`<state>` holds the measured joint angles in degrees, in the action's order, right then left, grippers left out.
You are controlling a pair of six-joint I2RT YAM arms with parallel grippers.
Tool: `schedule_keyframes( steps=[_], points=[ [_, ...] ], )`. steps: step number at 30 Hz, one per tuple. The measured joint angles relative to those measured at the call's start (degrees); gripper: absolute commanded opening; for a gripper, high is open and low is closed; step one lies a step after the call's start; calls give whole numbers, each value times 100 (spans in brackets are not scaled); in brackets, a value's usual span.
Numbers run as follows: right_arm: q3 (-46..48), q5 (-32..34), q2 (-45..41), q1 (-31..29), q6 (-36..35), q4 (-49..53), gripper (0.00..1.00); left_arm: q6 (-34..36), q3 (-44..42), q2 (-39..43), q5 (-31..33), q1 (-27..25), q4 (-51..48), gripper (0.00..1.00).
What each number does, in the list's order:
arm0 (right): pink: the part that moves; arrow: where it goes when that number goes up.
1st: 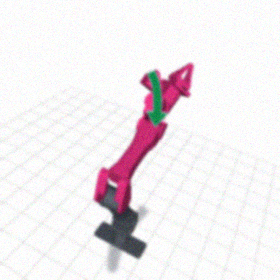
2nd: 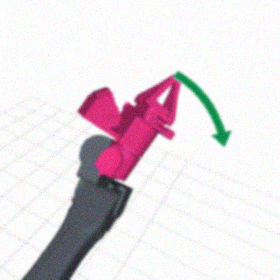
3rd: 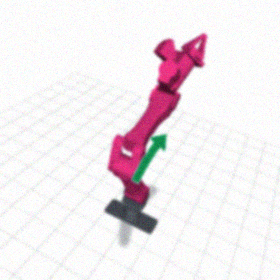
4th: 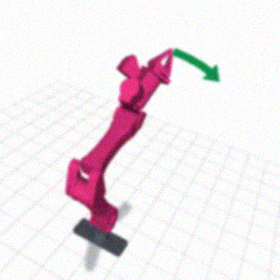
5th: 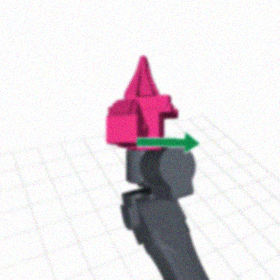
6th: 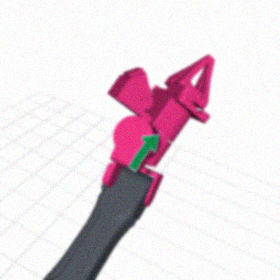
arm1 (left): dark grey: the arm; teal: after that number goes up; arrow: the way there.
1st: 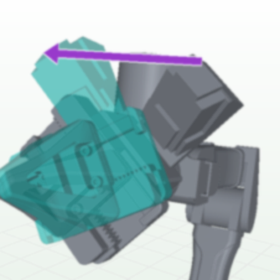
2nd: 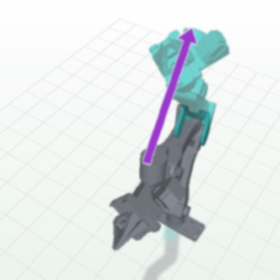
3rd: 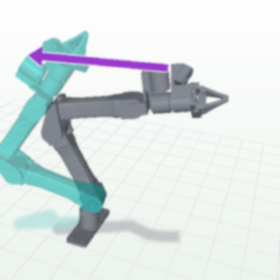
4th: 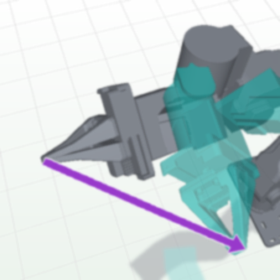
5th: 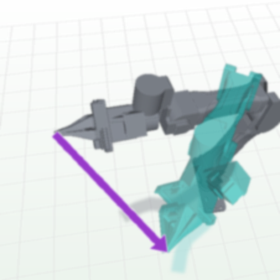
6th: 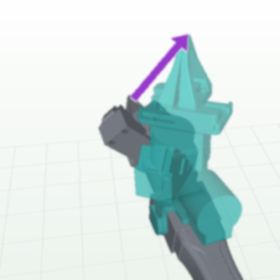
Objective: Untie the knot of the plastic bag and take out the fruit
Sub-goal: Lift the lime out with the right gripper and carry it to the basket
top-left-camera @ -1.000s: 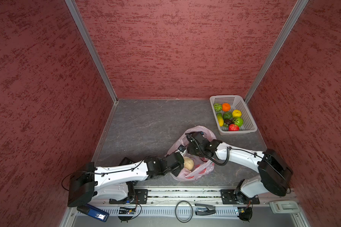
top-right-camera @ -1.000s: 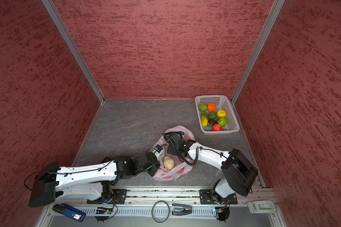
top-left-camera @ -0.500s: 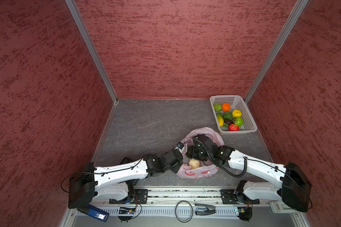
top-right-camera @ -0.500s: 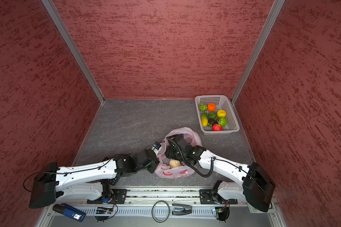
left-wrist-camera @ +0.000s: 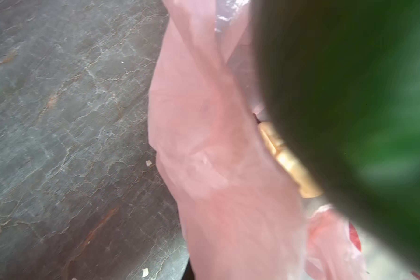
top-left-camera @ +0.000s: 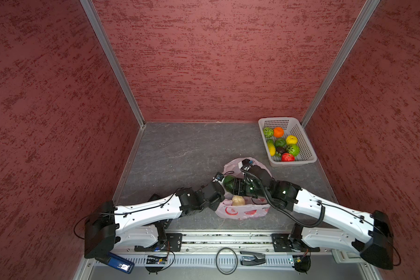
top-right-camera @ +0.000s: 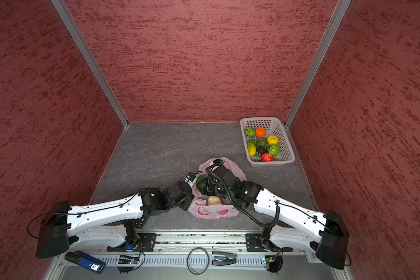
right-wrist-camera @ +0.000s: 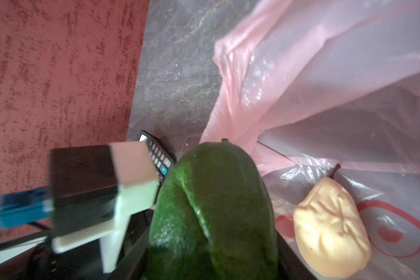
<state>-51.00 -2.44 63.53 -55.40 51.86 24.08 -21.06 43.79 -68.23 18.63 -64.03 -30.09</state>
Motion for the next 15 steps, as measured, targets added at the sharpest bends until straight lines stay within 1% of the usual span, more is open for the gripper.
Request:
schedule_keyframes(
  steps=[4, 8, 12, 15],
  points=[
    [-426, 289, -85, 48, -26, 214, 49, -4, 72, 127, 72, 24, -146, 0],
    [-699, 422, -179, 284, -52, 302, 49, -4, 140, 212, 118, 24, -260, 0],
    [-1005, 472, -181, 678, -164, 402, 49, 0, 216, 337, 173, 24, -376, 0],
    [-1237, 463, -173, 1193, -317, 498, 49, 13, 295, 442, 256, 24, -472, 0]
  ],
)
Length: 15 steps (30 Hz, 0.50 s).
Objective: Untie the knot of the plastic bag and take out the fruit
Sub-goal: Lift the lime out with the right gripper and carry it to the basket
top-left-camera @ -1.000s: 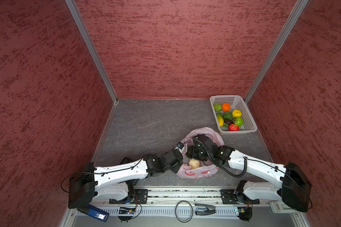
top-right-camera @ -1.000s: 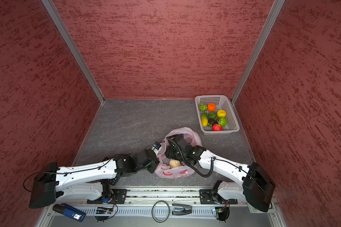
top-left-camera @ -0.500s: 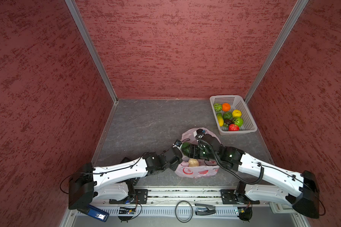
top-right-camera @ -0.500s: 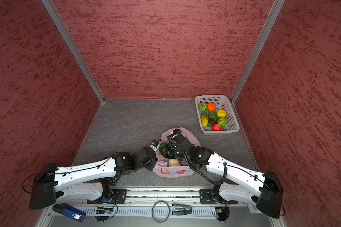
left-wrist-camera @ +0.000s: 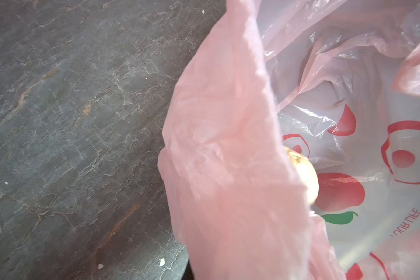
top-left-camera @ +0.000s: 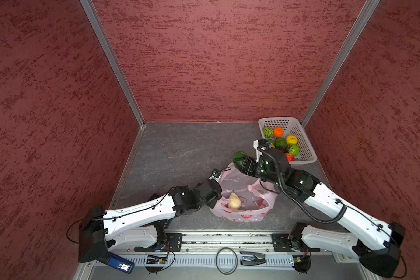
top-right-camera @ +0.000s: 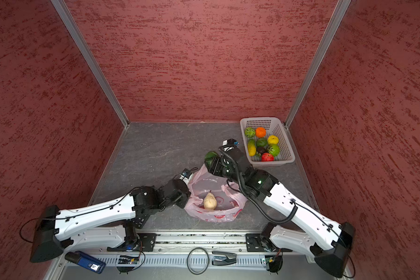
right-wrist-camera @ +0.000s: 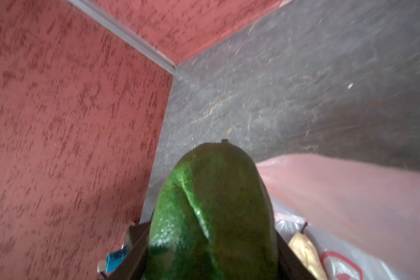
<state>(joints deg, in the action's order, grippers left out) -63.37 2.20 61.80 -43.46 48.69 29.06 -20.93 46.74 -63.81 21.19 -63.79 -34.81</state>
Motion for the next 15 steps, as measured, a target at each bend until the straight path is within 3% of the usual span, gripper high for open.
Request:
schedule_keyframes(
  steps=[8, 15],
  points=[
    [-282, -74, 216, 2002, -579, 52, 49, 101, 22, 140, 157, 57, -33, 0],
    [-31, -260, 1172, 3582, -828, -621, 49, 195, 0, 234, 293, 107, 61, 0]
  ],
)
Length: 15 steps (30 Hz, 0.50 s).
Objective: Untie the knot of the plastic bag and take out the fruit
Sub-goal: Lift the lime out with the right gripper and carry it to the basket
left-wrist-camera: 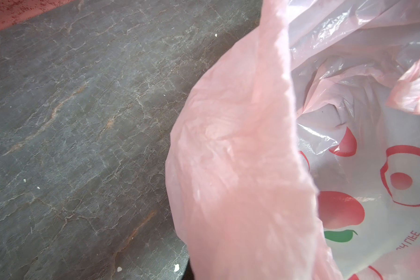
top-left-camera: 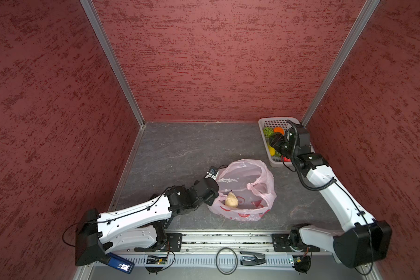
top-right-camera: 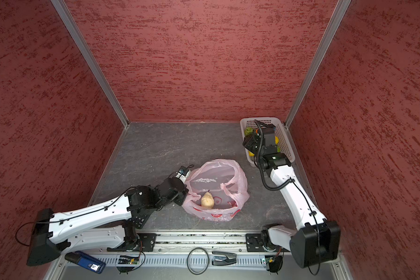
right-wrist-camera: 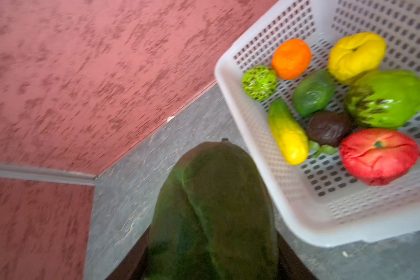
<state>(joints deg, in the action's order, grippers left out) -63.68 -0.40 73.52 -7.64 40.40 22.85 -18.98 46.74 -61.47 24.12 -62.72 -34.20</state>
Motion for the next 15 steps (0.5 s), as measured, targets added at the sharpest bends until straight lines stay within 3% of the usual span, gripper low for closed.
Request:
schedule_keyframes(
  steps=[11, 15],
  points=[
    [-1191, -177, 2924, 1005, -350, -748, 53, 83, -245, 297, 184, 2, 415, 0],
    [-1847, -195, 3571, 1150, -446, -761, 68, 83, -282, 310, 195, -2, 481, 0]
  ],
)
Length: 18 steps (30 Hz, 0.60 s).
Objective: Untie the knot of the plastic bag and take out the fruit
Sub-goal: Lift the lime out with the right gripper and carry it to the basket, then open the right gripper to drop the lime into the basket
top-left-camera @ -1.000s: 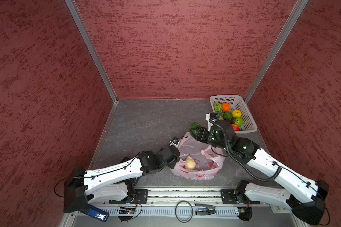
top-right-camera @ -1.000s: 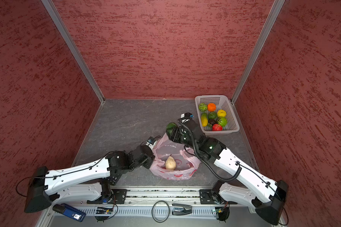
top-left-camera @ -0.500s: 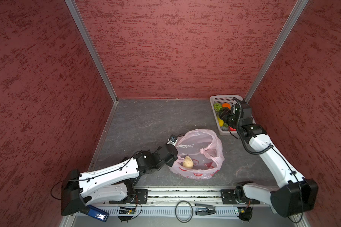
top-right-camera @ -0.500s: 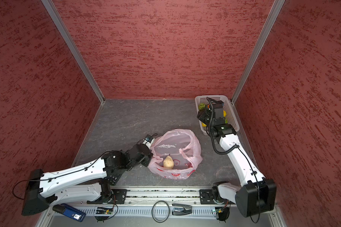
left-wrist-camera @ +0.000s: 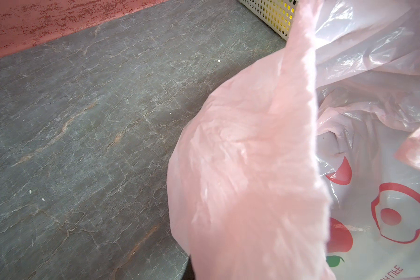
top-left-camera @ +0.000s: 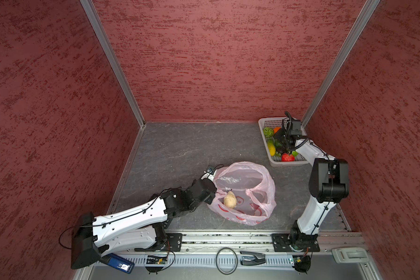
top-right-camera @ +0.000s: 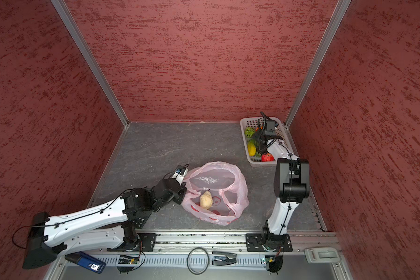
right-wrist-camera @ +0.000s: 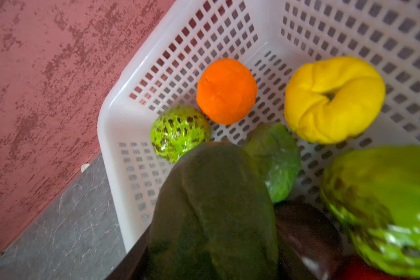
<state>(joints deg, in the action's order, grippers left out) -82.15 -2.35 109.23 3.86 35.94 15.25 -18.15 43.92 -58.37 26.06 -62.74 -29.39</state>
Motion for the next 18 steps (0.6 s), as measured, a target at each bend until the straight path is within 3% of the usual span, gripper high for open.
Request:
schedule_keyframes(
  steps=[2, 5, 13, 18],
  points=[
    [-393, 0, 280, 55, -70, 61, 79, 0, -2, -2, 2, -7, 31, 0],
    [-745, 4, 498, 94, -153, 118, 86, 0, -2, -2, 2, -22, 76, 0],
    [-697, -31, 452, 111, -203, 262, 88, 0, -2, -20, 0, -46, 144, 0],
    [-424, -271, -35, 74, -260, 472, 87, 0, -11, -20, -2, -74, 179, 0]
  ],
)
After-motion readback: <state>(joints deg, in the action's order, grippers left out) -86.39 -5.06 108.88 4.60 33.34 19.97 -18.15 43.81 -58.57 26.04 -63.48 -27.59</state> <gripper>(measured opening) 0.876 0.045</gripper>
